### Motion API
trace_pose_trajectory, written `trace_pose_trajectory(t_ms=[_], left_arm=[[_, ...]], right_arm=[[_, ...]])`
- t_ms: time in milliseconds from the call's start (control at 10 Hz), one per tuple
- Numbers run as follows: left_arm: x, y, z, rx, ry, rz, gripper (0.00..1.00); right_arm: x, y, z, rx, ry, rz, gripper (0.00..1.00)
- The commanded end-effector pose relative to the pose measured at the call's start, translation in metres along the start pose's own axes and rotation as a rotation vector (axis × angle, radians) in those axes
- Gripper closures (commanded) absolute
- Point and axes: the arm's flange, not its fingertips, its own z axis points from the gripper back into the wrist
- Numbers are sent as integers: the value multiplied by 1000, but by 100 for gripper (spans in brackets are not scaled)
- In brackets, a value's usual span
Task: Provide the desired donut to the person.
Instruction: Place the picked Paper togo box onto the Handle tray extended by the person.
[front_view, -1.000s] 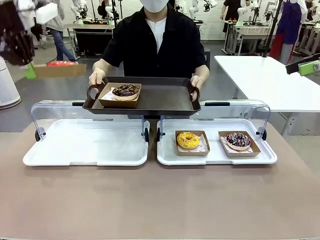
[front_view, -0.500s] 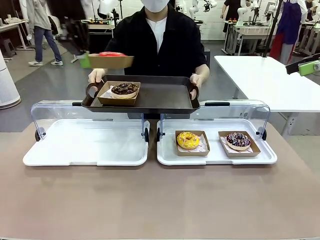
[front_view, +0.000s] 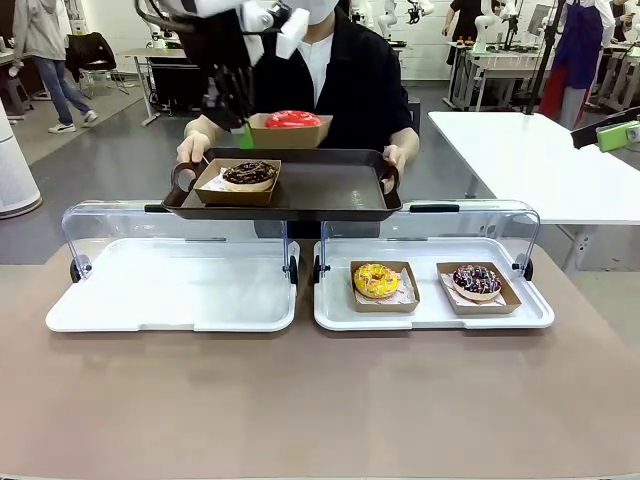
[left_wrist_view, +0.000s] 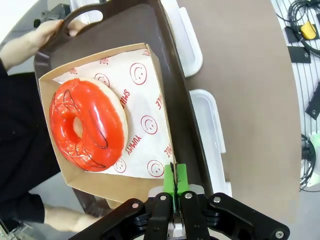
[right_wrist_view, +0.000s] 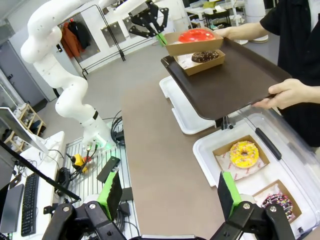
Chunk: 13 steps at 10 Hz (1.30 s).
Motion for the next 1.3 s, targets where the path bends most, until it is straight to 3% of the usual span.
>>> trace_pose_trajectory(t_ms=[0,400,1200], left_arm=[[12,14,-22,5,-39,56,99],[27,38,-59,39,-67,158,99],[30,55,-100,-78,49,171,99]], right_arm=[[2,0,-1,9,-13,12,0],[2,0,-1,9,-13,12,0],[2,0,-1,9,-13,12,0]])
